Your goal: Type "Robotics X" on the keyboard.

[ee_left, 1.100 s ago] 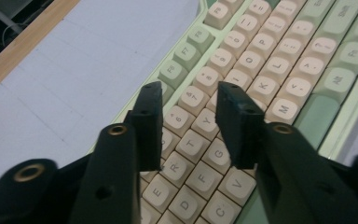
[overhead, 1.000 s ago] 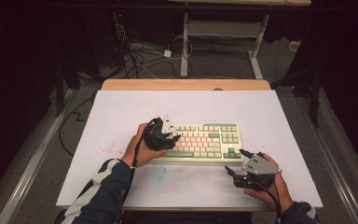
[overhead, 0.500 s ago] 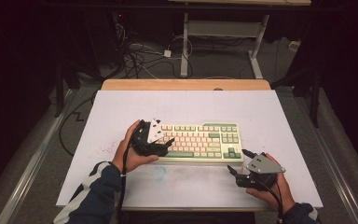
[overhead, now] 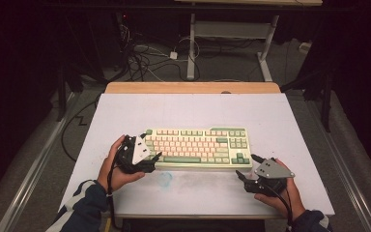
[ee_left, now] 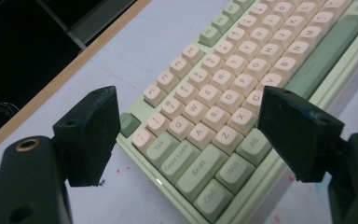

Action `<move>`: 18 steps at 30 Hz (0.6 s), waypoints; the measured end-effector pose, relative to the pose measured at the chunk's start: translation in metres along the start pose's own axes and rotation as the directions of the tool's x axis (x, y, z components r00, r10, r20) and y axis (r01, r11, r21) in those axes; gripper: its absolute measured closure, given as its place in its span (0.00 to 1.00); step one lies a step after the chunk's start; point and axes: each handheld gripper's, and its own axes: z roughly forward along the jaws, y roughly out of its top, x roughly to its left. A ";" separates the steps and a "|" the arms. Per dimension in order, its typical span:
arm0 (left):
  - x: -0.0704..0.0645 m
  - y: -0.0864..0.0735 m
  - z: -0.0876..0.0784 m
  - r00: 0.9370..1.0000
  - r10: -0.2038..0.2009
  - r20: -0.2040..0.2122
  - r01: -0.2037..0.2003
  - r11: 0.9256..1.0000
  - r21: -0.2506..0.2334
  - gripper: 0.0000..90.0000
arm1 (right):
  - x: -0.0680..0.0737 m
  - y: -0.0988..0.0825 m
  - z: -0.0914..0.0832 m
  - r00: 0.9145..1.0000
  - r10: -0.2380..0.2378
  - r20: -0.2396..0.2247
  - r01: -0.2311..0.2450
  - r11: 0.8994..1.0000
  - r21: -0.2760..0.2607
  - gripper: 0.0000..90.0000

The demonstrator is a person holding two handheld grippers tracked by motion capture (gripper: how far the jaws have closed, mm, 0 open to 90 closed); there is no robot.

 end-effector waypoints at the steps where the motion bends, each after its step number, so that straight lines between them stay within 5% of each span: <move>1: 0.001 -0.002 -0.003 1.000 -0.001 -0.002 0.001 1.000 -0.001 0.22 | 0.000 0.000 0.000 1.000 0.001 -0.003 -0.001 1.000 0.000 0.30; 14: 0.002 -0.031 -0.034 0.999 -0.045 -0.013 0.046 0.998 0.043 0.22 | -0.003 0.009 0.006 1.000 0.019 0.000 -0.019 1.000 -0.011 0.32; 18: -0.001 -0.031 -0.040 0.998 -0.056 -0.002 0.057 0.997 0.046 0.22 | -0.007 0.017 0.009 0.999 0.031 -0.014 -0.032 0.999 -0.024 0.44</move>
